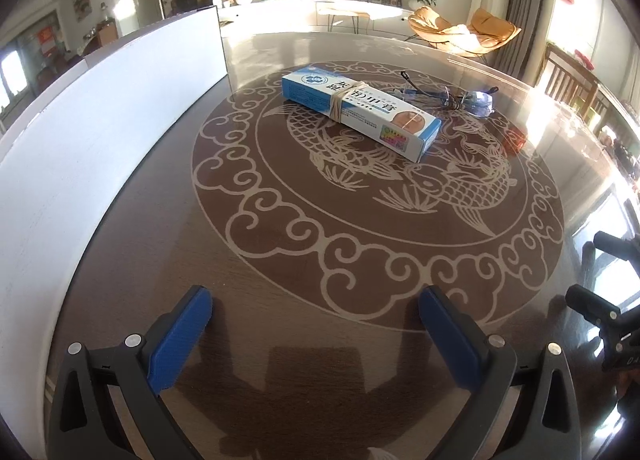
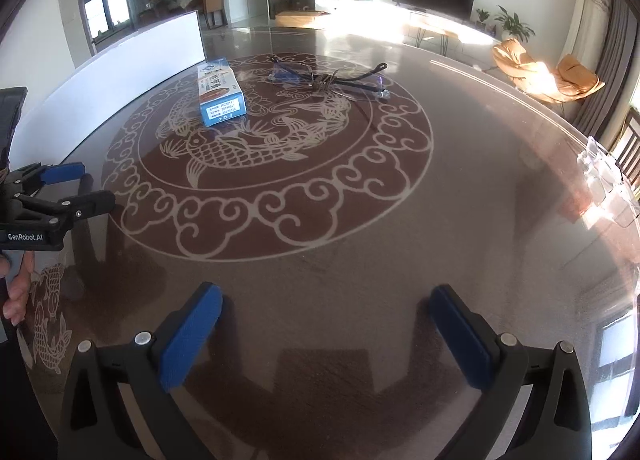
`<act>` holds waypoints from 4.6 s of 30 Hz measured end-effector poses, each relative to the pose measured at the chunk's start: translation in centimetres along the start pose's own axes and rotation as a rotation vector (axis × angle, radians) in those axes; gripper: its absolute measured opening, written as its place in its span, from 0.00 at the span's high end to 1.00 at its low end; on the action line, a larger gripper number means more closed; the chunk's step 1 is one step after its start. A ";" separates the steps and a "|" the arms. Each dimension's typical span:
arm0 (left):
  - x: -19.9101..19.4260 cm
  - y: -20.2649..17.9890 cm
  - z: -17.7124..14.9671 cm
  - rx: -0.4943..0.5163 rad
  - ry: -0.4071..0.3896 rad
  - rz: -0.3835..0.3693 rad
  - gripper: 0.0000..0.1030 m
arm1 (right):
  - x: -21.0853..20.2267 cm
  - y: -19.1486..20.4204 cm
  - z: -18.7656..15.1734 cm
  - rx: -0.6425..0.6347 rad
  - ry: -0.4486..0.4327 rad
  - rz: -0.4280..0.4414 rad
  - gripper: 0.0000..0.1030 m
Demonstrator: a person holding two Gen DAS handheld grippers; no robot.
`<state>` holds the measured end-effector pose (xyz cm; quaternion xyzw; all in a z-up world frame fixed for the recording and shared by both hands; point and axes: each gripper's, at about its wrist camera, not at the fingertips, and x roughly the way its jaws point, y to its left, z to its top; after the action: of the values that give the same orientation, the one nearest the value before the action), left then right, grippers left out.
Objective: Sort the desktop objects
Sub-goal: 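Lower the left gripper onto the blue nail-cream box and close it, then close the right gripper on the clear glasses while the left tool holds the cream box, then lift the glasses with the right tool while the left tool lifts the cream box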
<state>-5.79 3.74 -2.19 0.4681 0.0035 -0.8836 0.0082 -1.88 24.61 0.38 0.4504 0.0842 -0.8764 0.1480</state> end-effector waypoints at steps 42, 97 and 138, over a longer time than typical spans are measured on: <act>7.2 -0.9 11.2 -0.015 -0.049 0.028 0.48 | -0.2 -0.3 0.1 -0.002 -0.001 0.000 0.00; 0.5 4.4 1.8 0.113 -0.077 -0.081 0.60 | 5.5 3.7 9.8 -0.107 -0.061 0.073 0.75; 2.7 3.1 3.6 0.126 0.075 -0.068 0.01 | 2.2 4.6 5.3 -0.102 0.162 0.080 0.09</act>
<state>-10.20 0.57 -2.38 0.5000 -0.0360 -0.8637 -0.0516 -5.63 18.36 1.59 0.5146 0.1224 -0.8251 0.1984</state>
